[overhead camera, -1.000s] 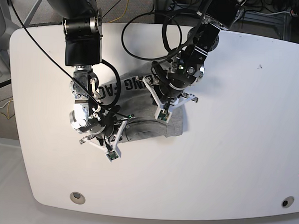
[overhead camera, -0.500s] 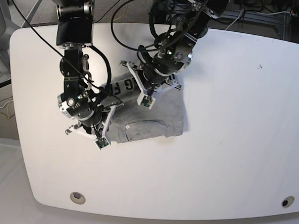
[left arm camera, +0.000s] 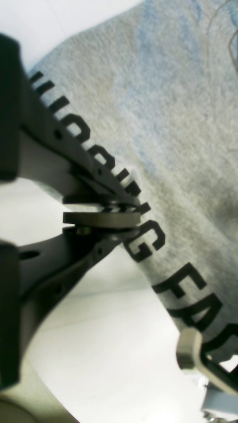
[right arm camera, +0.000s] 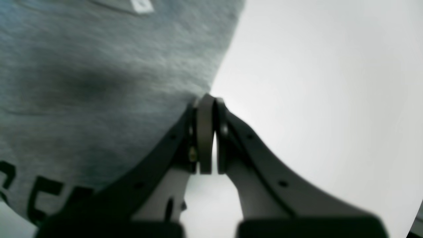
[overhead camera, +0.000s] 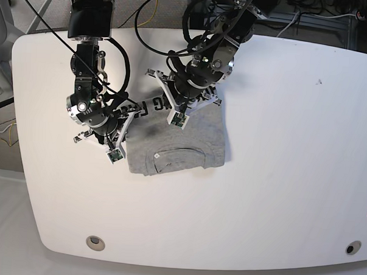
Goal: Fold the T-shirt properly
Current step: 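Fold the lettered edge over the bundle with both grippers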
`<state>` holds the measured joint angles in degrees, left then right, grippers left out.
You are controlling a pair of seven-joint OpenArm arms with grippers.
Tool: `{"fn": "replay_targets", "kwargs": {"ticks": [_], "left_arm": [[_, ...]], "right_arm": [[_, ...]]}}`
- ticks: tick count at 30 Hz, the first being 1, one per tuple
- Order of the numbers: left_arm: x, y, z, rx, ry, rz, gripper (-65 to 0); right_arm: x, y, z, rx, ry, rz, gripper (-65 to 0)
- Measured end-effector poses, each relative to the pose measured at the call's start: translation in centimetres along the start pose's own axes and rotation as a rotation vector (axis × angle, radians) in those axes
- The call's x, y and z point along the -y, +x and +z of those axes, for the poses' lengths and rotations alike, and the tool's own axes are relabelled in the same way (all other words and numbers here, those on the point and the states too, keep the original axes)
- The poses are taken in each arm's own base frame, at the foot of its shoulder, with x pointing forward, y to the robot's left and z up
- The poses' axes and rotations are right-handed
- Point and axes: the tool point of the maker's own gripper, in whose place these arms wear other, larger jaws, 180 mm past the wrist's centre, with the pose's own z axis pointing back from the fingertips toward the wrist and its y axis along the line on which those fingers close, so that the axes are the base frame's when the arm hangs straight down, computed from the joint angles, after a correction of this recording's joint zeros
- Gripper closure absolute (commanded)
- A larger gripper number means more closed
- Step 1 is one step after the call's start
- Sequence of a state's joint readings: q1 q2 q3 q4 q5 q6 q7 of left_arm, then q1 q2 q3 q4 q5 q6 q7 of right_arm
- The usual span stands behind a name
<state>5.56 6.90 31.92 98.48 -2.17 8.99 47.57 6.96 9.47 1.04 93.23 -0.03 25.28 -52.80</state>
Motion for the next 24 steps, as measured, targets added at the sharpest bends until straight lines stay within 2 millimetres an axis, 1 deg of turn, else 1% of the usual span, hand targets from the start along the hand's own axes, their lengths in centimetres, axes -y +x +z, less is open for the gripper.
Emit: {"fn": "replay_targets", "kwargs": {"ticks": [7, 14, 18, 24], "left_arm": [[-0.2, -0.2, 0.0, -0.005, 0.002, 0.001, -1.9], [0.0, -0.9, 0.1, -0.011, -0.001, 0.010, -1.9], [-0.3, -1.1, 0.2, 0.008, 0.004, 0.008, -1.9], [-0.8, -2.4, -0.1, -0.024, 0.015, 0.001, -1.9]], "right_arm": [[-0.8, -0.7, -0.7, -0.016, 0.028, -0.010, -0.6], [-0.8, -0.8, -1.0, 0.004, 0.029, -0.018, -0.6], [-1.1, -1.7, -1.4, -0.016, 0.041, -0.028, -0.6], [-1.6, -2.6, -2.1, -0.023, 0.057, -0.041, -0.6]]}}
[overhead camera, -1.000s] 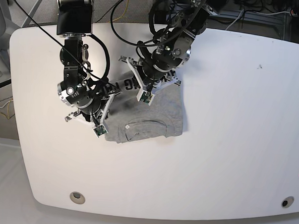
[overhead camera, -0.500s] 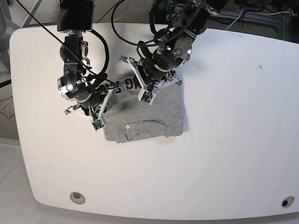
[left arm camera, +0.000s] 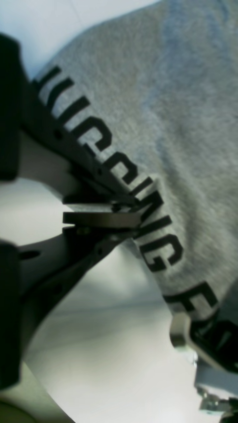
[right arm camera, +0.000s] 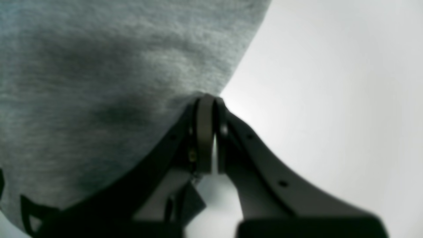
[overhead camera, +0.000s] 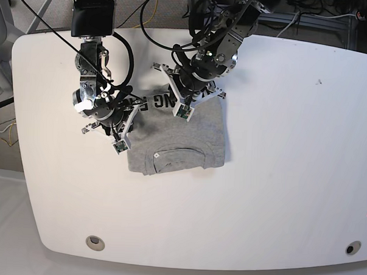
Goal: Fold the T-shirt properly
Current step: 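Fold the lettered edge over the bundle with both grippers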
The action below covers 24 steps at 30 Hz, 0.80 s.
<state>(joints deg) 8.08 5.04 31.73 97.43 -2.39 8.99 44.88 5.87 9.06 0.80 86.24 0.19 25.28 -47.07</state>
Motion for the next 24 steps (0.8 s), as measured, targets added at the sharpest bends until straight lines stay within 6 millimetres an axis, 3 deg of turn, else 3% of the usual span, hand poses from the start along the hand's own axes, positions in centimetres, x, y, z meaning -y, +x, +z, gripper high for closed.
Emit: {"fn": "replay_targets", "kwargs": {"ticks": [13, 24], "left_arm": [[-1.4, -1.9, -0.2, -0.039, 0.025, -0.022, -1.9], [-3.8, -3.5, 0.1, -0.071, 0.066, -0.066, -1.9]], "right_arm": [[0.0, 0.1, -0.2, 0.018, 0.004, -0.005, -0.6], [-0.1, 0.1, -0.2, 0.019, 0.004, -0.005, -0.6]]}}
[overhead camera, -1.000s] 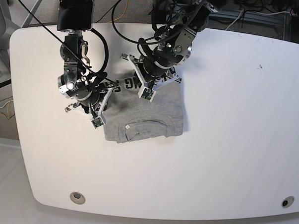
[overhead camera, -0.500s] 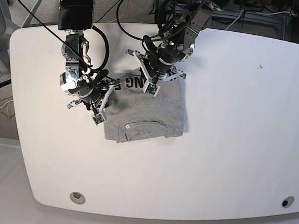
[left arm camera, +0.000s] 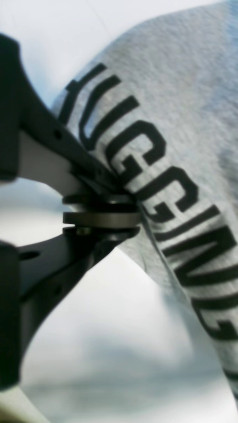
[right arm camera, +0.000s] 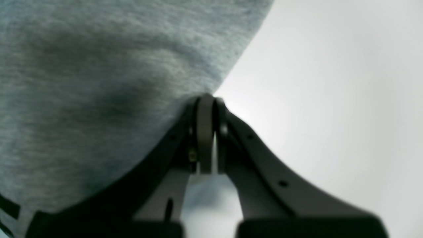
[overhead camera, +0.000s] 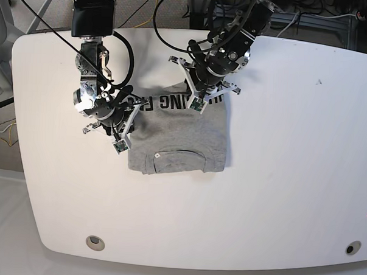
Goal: Fold the T-shirt properly
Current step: 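Fold the lettered edge over the bundle with both grippers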
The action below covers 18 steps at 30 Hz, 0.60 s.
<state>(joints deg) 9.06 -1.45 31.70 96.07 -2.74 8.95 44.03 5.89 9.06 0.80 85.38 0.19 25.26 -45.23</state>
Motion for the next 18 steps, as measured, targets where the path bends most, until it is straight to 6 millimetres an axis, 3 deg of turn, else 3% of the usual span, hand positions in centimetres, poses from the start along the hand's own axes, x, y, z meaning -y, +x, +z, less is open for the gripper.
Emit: {"fn": "replay_targets", "kwargs": {"ticks": [11, 18], "left_arm": [[-3.1, 0.8, 0.4, 0.022, 0.068, 0.040, -1.9], [-3.3, 1.6, 0.6, 0.039, 0.065, 0.048, -1.9]], "right_arm": [[-0.9, 0.4, -1.4, -0.012, 0.030, -0.036, -0.6], [-0.8, 1.4, -1.8, -0.001, 0.025, -0.050, -0.6]]}}
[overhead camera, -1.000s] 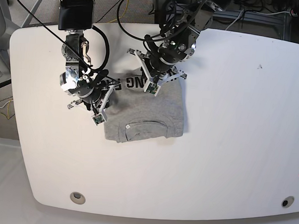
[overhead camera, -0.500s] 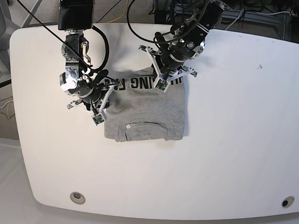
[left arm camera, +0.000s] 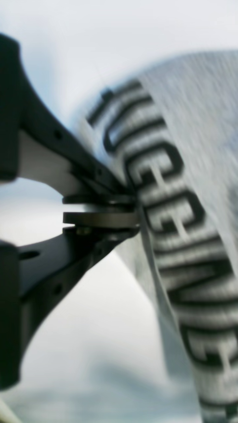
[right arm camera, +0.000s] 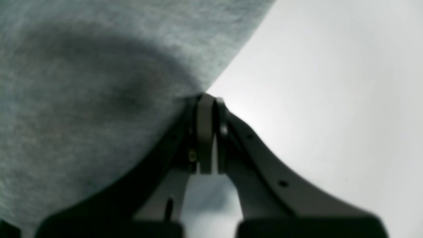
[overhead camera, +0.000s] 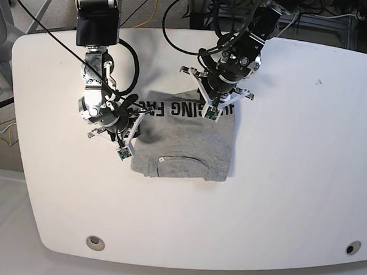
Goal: Fold the T-shirt properly
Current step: 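Fold the lettered edge over the bundle with both grippers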
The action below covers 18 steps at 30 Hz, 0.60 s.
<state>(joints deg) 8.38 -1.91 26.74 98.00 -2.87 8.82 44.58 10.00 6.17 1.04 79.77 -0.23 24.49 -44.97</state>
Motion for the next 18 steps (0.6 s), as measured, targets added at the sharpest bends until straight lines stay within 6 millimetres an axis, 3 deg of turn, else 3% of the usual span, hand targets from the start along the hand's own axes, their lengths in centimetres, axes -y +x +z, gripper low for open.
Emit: {"fn": "replay_targets", "kwargs": {"ticks": [9, 18], "left_arm": [[-1.6, 1.0, 0.0, 0.022, 0.040, -0.002, -1.9], [-2.5, 0.8, 0.1, 0.016, 0.052, -0.023, -1.9]], "right_arm": [[-0.1, 2.6, -0.4, 0.049, 0.015, 0.001, -0.6], [-0.4, 2.0, -1.0, 0.012, 0.021, -0.013, -0.6]]}}
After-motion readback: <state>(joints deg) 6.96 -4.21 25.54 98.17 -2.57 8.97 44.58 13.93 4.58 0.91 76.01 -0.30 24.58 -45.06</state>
